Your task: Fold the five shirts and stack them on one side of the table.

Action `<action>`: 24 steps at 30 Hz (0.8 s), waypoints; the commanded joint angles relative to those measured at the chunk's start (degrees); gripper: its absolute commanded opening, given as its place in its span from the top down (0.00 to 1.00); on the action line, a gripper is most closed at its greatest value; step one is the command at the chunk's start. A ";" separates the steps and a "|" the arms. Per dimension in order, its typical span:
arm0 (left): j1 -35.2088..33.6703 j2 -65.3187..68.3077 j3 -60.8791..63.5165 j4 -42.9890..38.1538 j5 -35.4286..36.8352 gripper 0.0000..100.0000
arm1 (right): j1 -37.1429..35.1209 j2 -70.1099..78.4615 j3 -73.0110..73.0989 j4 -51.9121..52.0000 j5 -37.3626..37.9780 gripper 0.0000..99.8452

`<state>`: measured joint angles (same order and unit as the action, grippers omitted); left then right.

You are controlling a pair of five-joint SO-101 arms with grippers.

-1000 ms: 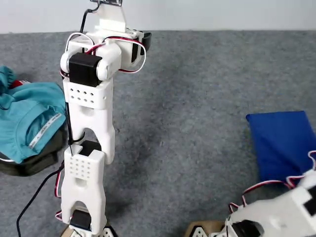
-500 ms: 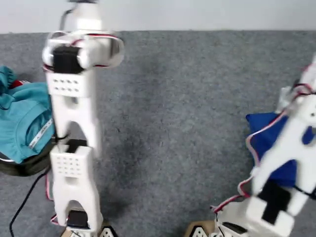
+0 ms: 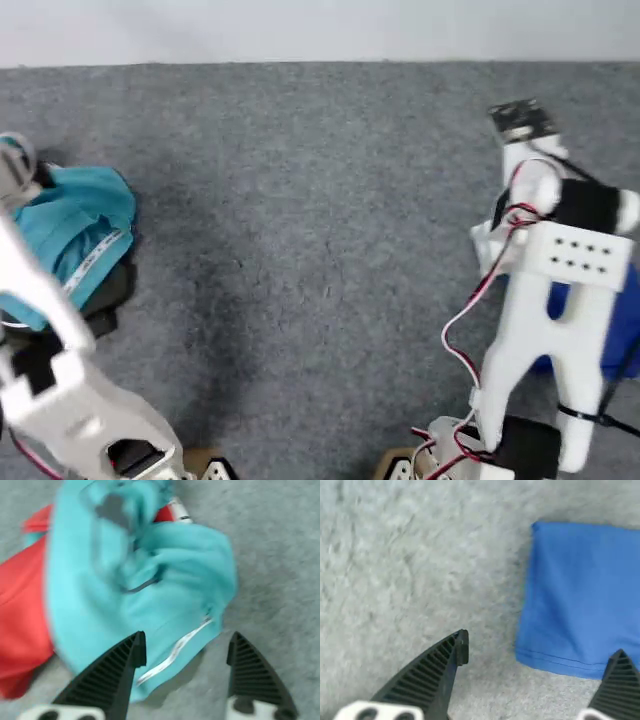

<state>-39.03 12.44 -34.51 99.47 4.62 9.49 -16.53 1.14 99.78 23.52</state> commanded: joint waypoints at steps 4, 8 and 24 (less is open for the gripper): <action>-11.25 -16.79 11.91 0.97 -1.76 0.73 | -4.88 -1.89 5.19 -3.47 0.62 0.59; -17.14 -17.93 18.24 -0.88 -1.67 0.73 | -8.92 -1.89 6.68 -3.56 0.70 0.59; -9.05 -17.93 50.68 -39.56 -1.58 0.74 | -12.44 -1.98 6.86 -3.03 0.79 0.59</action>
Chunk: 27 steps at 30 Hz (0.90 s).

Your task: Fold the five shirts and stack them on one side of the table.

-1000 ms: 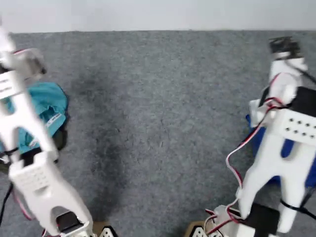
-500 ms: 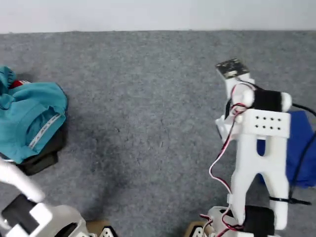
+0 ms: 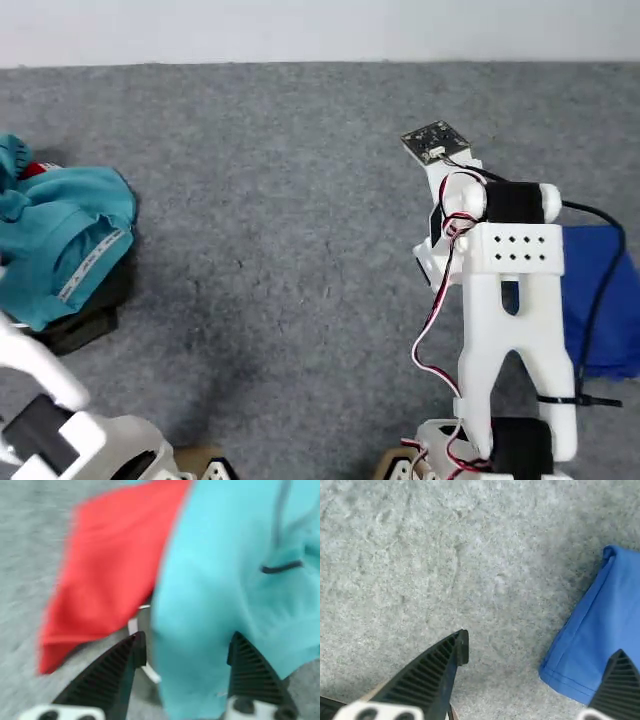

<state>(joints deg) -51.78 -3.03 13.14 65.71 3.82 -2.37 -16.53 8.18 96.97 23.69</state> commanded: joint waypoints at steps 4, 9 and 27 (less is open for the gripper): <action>6.77 -2.46 7.60 -13.45 -0.70 0.77 | -0.57 -2.33 -0.18 -0.13 0.62 0.59; 8.26 -2.46 9.19 -15.21 -0.70 0.88 | -0.57 -3.47 -0.09 -0.13 0.62 0.59; 29.89 -3.16 8.84 -11.25 -3.16 0.99 | -0.57 -3.65 -0.09 -0.13 0.35 0.59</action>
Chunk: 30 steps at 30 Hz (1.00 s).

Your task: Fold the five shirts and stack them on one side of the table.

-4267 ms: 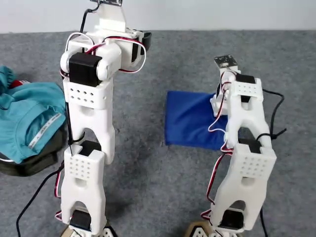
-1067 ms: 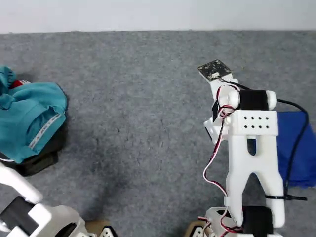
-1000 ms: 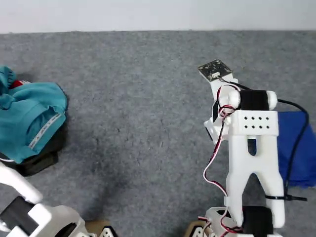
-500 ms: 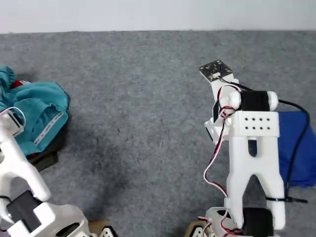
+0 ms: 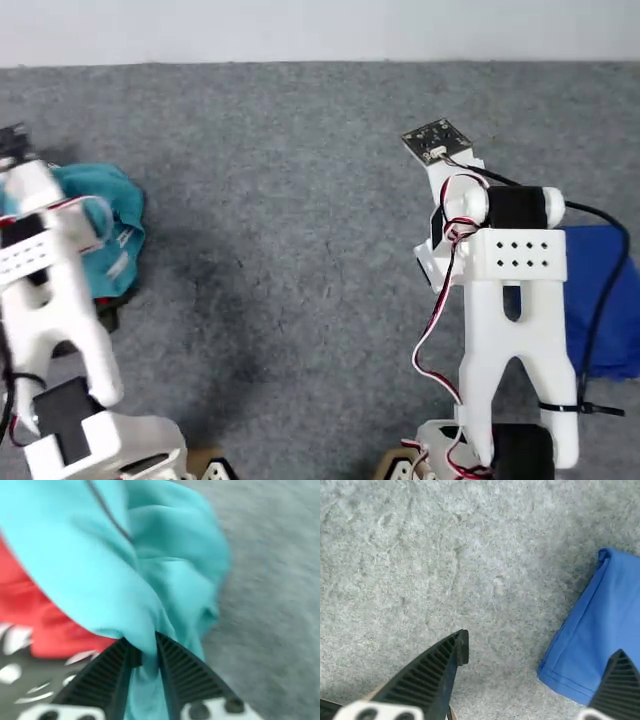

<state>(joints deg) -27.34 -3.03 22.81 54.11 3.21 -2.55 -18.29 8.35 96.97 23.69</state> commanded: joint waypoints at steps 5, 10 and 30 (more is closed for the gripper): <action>14.24 -2.73 -0.57 2.90 -10.64 0.99 | -0.22 -1.80 -0.18 -0.13 0.44 0.59; 26.02 -3.16 -1.54 3.78 -18.55 0.99 | -0.40 -1.45 -0.18 -0.13 0.44 0.59; 51.25 -2.55 -23.69 3.87 -29.19 0.99 | -0.13 -1.89 5.19 -0.84 0.62 0.59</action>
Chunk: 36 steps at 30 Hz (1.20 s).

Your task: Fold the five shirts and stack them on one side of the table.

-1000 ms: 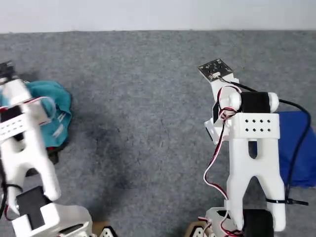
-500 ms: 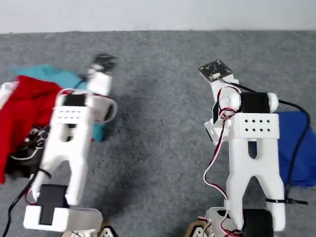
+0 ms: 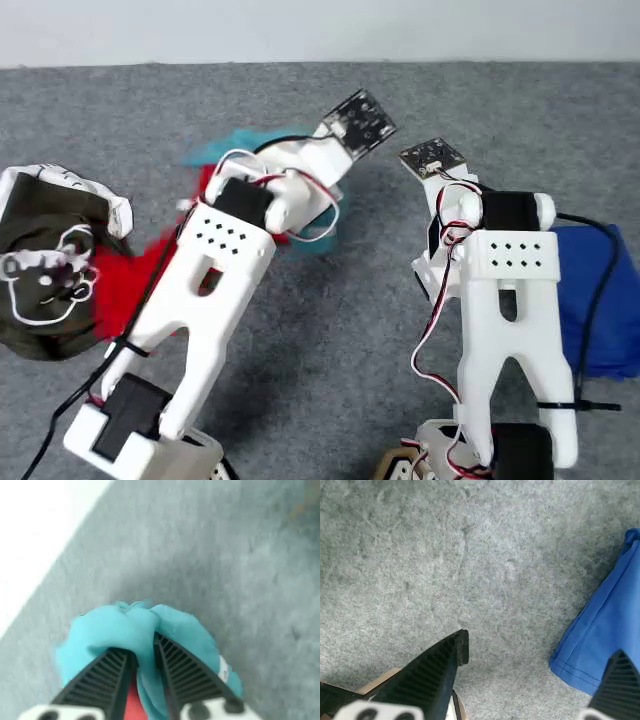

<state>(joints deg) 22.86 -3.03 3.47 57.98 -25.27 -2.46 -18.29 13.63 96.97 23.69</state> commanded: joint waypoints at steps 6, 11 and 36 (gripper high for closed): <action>0.79 -2.55 -4.44 0.18 7.03 0.93 | -0.22 -1.89 -0.09 -0.84 0.70 0.59; 0.62 -2.81 -4.53 2.99 16.00 0.84 | -0.22 -1.89 -0.09 -0.84 0.70 0.59; -20.92 13.10 15.52 2.64 5.80 0.84 | -0.22 -1.45 0.00 -0.75 0.70 0.59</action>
<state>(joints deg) 6.86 7.69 19.03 63.87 -18.68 -2.46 -18.29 13.63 96.97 23.69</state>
